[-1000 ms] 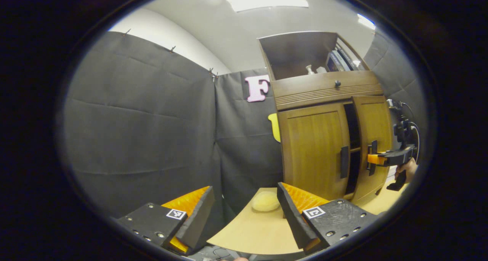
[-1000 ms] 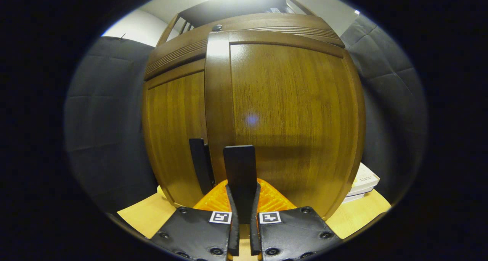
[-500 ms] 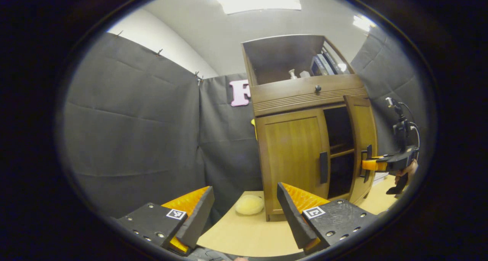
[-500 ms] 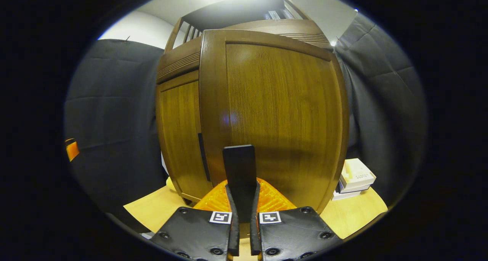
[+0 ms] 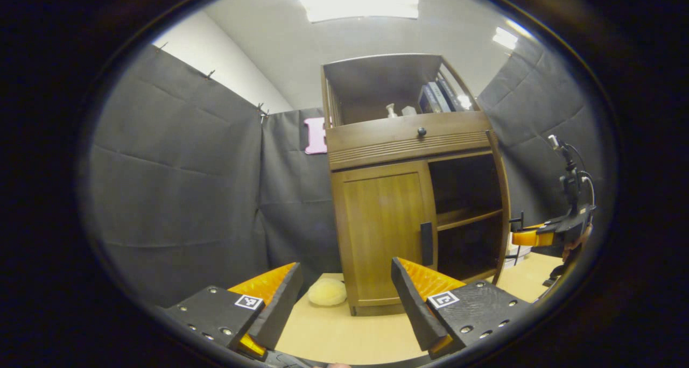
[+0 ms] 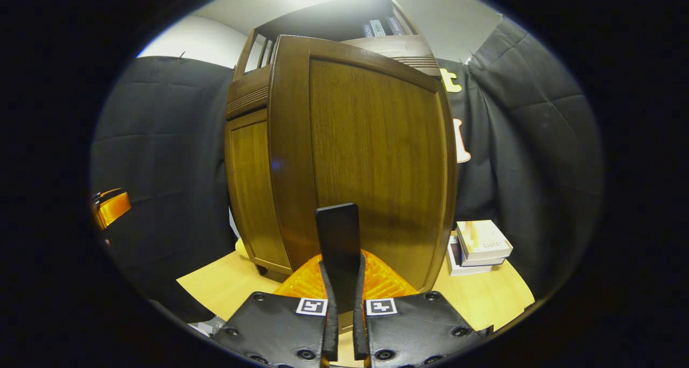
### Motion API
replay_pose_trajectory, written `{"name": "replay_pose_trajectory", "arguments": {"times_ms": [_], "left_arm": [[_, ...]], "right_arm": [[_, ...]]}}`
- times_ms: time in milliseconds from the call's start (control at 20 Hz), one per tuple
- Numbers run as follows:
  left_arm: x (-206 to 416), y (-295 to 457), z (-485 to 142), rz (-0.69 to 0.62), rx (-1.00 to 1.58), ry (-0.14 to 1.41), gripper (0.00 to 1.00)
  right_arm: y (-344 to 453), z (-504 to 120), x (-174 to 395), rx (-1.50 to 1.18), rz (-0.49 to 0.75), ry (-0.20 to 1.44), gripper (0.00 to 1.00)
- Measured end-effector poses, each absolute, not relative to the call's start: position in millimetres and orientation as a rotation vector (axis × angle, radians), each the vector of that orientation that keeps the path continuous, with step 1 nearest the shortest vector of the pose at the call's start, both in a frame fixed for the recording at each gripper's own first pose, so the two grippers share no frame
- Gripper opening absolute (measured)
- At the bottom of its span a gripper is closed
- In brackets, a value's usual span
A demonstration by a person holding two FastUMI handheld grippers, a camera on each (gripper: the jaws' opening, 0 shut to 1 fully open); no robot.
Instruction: Open the right door of the double-door shoe cabinet with the right hand, and open the left door with the left hand.
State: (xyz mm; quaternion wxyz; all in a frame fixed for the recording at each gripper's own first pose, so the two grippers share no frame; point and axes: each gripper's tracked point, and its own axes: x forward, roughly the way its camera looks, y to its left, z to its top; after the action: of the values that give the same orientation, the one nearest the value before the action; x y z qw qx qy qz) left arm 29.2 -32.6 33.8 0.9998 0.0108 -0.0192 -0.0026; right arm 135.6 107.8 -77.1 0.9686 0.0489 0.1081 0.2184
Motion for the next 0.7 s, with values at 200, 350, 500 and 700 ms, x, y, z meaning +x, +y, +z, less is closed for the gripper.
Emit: {"name": "replay_pose_trajectory", "arguments": {"times_ms": [200,350,500,700], "left_arm": [[24.3,-56.6,35.7,-0.039,0.024,-0.045,0.96],[25.7,-75.6,39.0,-0.064,0.017,-0.047,0.96],[29.4,-91.5,40.0,-0.081,0.016,-0.053,0.96],[17.4,-111.3,42.1,-0.097,0.011,-0.053,0.96]], "right_arm": [[82.8,-77.6,125.9,0.098,0.425,0.223,0.12],[63.0,-78.5,121.2,0.091,0.412,0.227,0.12],[42.5,-79.9,117.7,0.094,0.396,0.230,0.12],[12.5,-82.1,116.3,0.094,0.370,0.236,0.12]]}}
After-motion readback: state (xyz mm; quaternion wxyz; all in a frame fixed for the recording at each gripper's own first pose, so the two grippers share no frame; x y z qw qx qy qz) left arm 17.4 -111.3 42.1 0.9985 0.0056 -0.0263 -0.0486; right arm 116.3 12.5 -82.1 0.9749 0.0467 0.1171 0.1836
